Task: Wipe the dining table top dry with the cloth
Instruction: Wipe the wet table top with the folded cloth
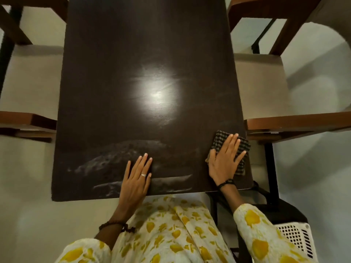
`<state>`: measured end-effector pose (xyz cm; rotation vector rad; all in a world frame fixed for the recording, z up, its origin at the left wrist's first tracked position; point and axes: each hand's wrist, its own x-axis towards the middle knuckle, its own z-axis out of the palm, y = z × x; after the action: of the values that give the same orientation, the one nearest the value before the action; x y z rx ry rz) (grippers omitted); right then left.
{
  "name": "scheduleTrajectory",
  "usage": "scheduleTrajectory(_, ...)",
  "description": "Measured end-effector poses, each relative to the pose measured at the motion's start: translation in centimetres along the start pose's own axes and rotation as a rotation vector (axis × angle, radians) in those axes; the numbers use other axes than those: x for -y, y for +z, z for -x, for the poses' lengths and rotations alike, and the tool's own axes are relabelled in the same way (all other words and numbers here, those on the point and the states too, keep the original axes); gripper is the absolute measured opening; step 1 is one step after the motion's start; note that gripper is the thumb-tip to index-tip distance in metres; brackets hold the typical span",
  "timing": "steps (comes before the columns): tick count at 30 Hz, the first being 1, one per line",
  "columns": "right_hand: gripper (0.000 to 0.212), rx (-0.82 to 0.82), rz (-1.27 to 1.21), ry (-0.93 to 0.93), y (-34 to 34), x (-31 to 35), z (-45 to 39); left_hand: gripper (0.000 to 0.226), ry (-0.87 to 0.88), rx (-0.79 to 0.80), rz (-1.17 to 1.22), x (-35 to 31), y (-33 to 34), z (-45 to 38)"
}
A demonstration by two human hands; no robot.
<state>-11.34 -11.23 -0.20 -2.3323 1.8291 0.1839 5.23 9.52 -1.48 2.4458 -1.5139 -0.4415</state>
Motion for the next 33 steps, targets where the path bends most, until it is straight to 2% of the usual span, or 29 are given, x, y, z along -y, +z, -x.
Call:
scheduleTrajectory(4, 0.076, 0.018, 0.043, -0.136, 0.9, 8.0, 2.8, 0.048, -0.057, -0.022, -0.026, 4.3, -1.4, 2.0)
scheduleTrajectory(9, 0.080, 0.076, 0.048, -0.355, 2.2, 17.8, 7.3, 0.046, 0.056, 0.015, -0.098, 8.3, -2.4, 2.8)
scheduleTrajectory(13, 0.077, 0.097, 0.069, -0.504, 2.3, 17.9, 6.8, 0.046, 0.093, 0.009, -0.112, 11.4, -3.4, 3.2)
scheduleTrajectory(15, 0.077, 0.087, 0.039, -0.475, 2.1, 15.1, 5.5, 0.046, 0.074, -0.008, -0.104, 12.9, -4.0, 3.3)
scheduleTrajectory(17, 0.077, 0.023, 0.012, -0.301, 1.9, 11.8, 4.2, 0.046, 0.061, -0.022, -0.113, 14.4, -4.7, 3.5)
scheduleTrajectory(20, 0.077, 0.021, 0.000, -0.087, 1.3, 8.1, 3.5, 0.046, 0.039, -0.029, -0.111, 16.7, -5.6, 4.2)
scheduleTrajectory(24, 0.074, 0.014, -0.012, 0.074, 1.7, 10.3, 4.5, 0.048, 0.019, -0.035, -0.095, 18.6, -5.9, 5.4)
scheduleTrajectory(27, 0.072, -0.012, 0.069, 0.028, 2.4, 15.5, 6.9, 0.048, 0.010, -0.039, -0.077, 18.9, -5.8, 5.3)
scheduleTrajectory(33, 0.081, 0.021, 0.027, -0.310, 4.8, 27.8, 13.8, 0.047, -0.005, -0.049, -0.029, 19.5, -5.5, 5.4)
